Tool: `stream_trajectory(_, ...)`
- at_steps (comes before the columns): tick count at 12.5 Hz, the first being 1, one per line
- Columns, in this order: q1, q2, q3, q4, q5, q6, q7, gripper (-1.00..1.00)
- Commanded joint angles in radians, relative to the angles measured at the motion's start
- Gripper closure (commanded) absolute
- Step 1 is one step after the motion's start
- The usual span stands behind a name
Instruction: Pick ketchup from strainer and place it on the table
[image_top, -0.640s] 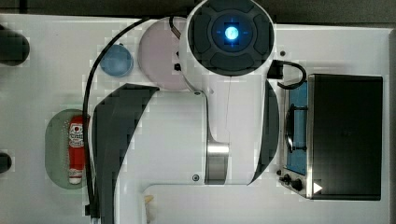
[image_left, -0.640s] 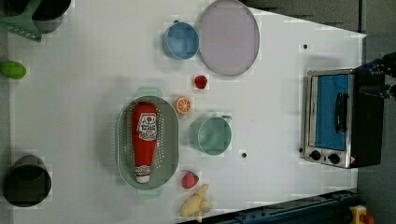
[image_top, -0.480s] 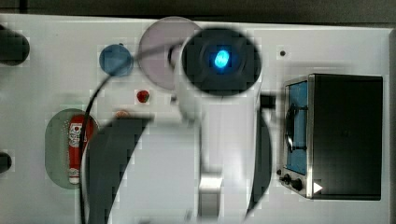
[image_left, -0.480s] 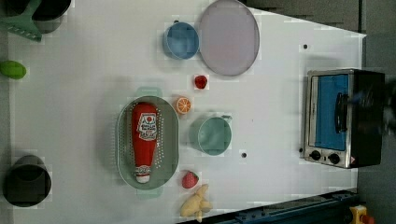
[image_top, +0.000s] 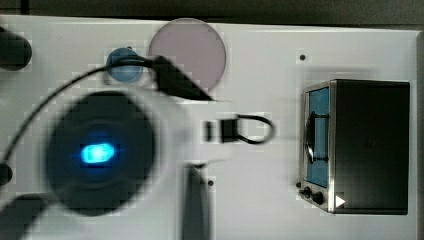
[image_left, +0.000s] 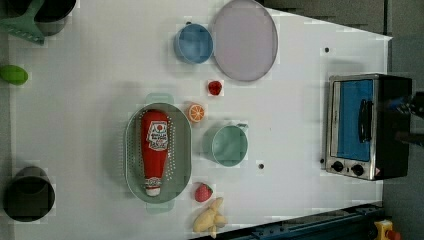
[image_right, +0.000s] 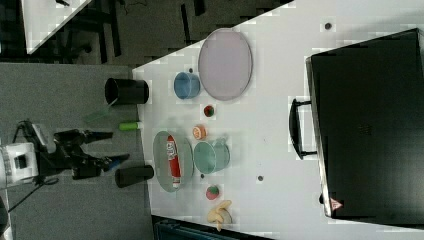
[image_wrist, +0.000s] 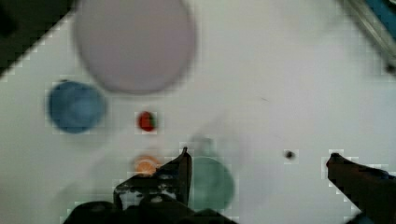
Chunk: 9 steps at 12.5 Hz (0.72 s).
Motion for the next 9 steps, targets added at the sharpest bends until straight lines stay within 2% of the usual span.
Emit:
stream_trajectory(1,0.047,0.089,0.151,-0.021,0.014,0.043,0.033,-1.0)
stream_trajectory(6,0.052,0.222,0.386,-0.031,0.012,0.138,0.034,-1.0)
stream_trajectory(9,0.056,0.306,0.484,-0.085,-0.001,0.238,0.034,-1.0)
